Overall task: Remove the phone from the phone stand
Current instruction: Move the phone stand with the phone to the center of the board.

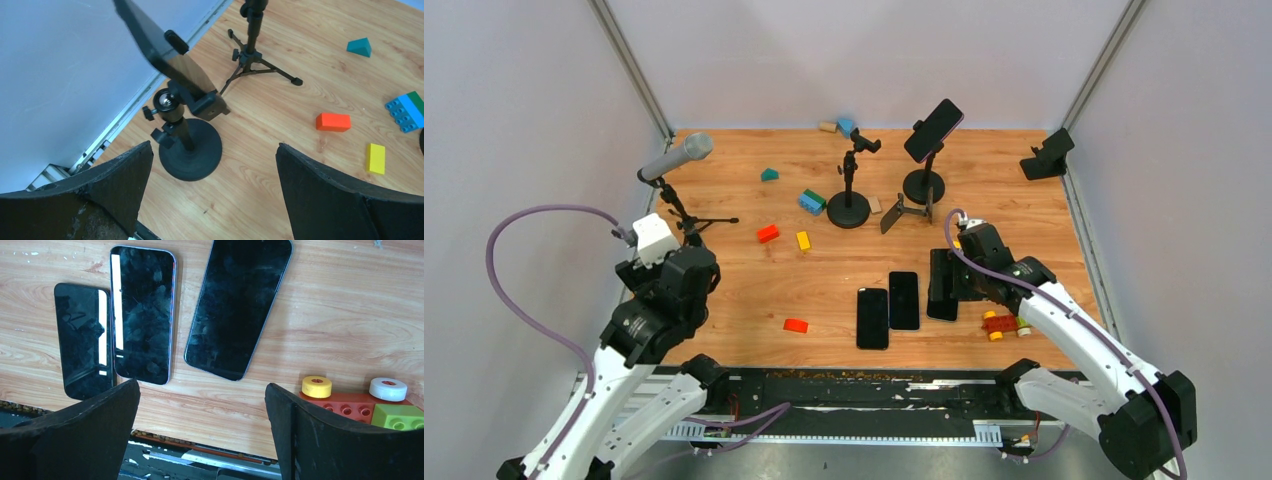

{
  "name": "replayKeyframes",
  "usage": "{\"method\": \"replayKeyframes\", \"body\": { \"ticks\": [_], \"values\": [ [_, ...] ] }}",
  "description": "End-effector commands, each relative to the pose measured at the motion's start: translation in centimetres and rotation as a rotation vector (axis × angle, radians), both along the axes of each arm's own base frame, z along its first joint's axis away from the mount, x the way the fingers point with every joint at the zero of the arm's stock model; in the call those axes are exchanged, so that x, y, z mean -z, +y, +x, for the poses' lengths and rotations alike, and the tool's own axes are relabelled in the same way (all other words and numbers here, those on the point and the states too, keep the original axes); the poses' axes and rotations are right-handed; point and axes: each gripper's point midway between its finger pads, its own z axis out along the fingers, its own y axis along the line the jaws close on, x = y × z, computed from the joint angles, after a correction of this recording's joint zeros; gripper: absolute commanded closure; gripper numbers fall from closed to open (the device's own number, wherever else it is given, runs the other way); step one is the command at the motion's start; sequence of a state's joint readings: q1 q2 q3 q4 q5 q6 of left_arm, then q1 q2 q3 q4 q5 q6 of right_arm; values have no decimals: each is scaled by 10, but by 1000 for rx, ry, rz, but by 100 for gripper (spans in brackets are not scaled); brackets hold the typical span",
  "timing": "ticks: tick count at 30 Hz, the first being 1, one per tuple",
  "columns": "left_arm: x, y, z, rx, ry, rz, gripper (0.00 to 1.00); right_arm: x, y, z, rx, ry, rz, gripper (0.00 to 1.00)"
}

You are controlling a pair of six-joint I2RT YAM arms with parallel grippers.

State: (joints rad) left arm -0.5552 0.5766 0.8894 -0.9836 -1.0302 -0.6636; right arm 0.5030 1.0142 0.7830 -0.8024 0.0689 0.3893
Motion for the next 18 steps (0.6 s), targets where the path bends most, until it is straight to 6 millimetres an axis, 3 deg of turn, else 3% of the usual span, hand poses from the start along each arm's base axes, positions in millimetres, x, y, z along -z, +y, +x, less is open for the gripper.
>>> {"method": "replayKeyframes", "body": {
  "ticks": [1,4,11,15,18],
  "values": [
    [-30,-11,19,-16,-99,-74,0,-18,14,9,-57,-63,57,3],
    [-37,-12,20,-5,-118,-78,0,-28,33,5,-156,-91,144,2],
    [-46,-4,12,-29,-121,-70,0,-57,53,9,-242,-196,258,0],
    [-66,-6,11,3,-146,-89,0,-89,81,12,-352,-312,404,1],
    [-92,-15,12,80,-174,-110,0,-116,112,12,-445,-409,489,1]
  ]
}}
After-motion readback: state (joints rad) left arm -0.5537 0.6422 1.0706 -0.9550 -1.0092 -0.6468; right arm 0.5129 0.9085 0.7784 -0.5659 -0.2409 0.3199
